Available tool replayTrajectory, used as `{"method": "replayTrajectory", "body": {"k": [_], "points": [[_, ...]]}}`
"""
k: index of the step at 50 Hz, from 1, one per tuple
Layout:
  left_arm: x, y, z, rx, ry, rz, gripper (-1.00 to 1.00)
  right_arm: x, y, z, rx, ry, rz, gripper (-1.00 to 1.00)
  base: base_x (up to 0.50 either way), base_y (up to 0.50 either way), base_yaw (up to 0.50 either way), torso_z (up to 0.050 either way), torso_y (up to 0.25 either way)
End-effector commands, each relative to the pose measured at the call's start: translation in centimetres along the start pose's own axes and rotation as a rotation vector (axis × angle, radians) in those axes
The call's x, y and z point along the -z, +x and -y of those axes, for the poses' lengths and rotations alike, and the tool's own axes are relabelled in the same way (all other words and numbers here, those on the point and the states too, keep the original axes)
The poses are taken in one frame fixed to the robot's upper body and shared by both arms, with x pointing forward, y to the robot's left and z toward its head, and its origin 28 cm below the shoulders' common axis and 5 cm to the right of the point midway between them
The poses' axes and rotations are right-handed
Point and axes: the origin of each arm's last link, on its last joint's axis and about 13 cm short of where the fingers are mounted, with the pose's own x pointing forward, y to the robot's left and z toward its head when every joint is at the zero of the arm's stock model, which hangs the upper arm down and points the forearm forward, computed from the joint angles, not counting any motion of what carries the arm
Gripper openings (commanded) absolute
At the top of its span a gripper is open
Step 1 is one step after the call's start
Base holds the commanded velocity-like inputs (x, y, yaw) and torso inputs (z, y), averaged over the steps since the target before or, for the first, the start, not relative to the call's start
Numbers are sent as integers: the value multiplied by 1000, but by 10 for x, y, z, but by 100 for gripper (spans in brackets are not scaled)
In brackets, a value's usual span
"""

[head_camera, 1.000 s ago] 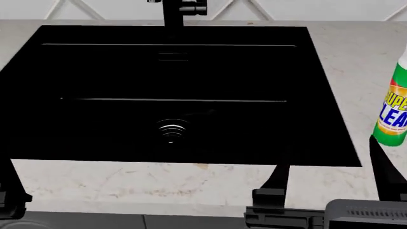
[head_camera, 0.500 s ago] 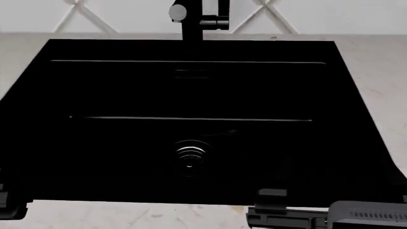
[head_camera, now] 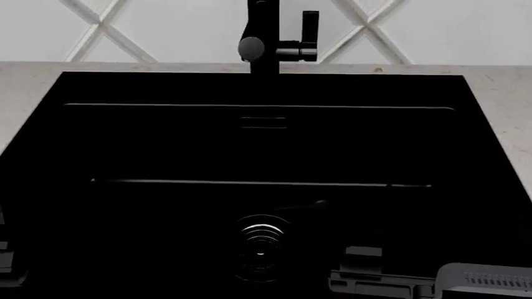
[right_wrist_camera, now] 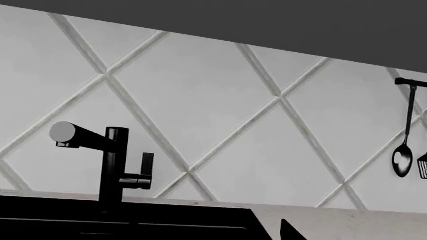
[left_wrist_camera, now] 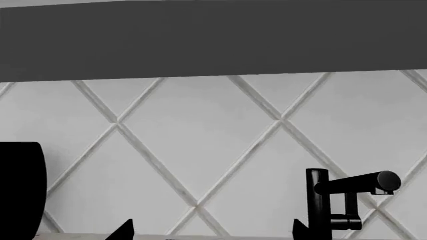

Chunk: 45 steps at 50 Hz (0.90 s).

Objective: Turn the sink spout to the right.

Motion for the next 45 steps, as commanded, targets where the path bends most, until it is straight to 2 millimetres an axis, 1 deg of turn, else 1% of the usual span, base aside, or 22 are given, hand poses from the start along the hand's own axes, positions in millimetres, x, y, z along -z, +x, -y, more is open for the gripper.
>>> {"method": "replayTrajectory", "body": {"k": [1, 25, 40, 45], "points": [[1, -1, 1, 4, -4, -4, 100, 2, 0, 0, 3, 2, -4, 100, 258, 31, 0, 0, 0], [1, 1, 0, 1, -23, -12, 100, 2, 2, 1, 15, 2, -14, 100, 234, 1, 0, 0, 0], [1, 0, 1, -4, -25, -29, 100, 3, 1, 0, 28, 8, -27, 100, 3, 0, 0, 0, 1], [2, 1, 1, -17, 23, -62, 100, 3, 1, 0, 29, 7, -28, 100, 0, 0, 0, 0, 0]]}}
